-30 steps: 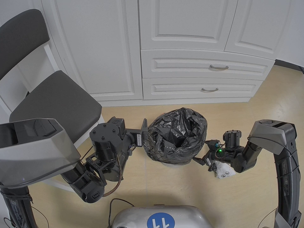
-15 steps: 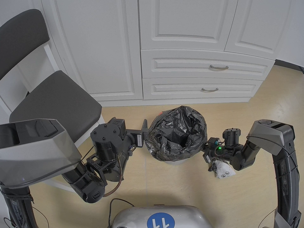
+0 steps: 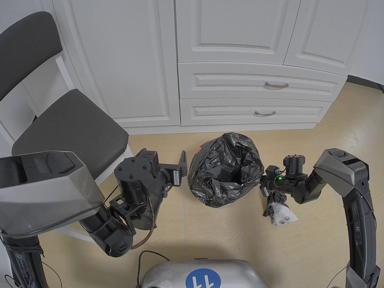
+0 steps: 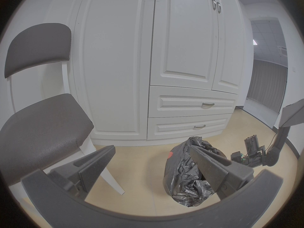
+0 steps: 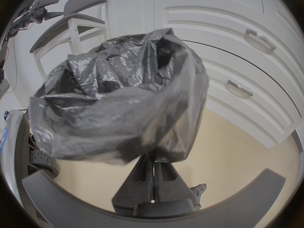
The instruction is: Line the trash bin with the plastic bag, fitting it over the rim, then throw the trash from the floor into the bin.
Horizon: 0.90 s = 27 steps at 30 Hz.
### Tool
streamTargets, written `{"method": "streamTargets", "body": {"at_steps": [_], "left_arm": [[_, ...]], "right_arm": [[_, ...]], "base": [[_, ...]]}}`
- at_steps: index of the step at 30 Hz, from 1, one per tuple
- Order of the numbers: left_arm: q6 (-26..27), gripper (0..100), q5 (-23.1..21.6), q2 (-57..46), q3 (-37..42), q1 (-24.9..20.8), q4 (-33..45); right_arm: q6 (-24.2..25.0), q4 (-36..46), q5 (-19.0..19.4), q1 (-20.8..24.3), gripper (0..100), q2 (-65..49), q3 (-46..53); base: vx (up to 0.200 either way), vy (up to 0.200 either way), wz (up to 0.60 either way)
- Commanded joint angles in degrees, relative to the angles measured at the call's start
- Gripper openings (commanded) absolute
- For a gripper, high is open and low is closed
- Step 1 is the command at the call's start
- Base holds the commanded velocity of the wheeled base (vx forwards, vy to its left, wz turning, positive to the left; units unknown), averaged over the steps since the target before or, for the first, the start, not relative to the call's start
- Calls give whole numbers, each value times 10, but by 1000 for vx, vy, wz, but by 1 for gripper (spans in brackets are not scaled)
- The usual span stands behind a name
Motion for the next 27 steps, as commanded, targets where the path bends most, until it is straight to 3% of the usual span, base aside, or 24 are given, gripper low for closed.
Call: {"method": "streamTargets", "body": {"at_steps": [1, 27], "left_arm": [[0, 100, 0, 4, 4, 0, -1], [0, 100, 0, 16, 7, -1, -14]], "right_arm": [[-1, 11, 4, -9, 0, 43, -42], [1, 39, 7, -25, 0, 85, -112]], "base": [[0, 0, 0], [0, 0, 0]]}}
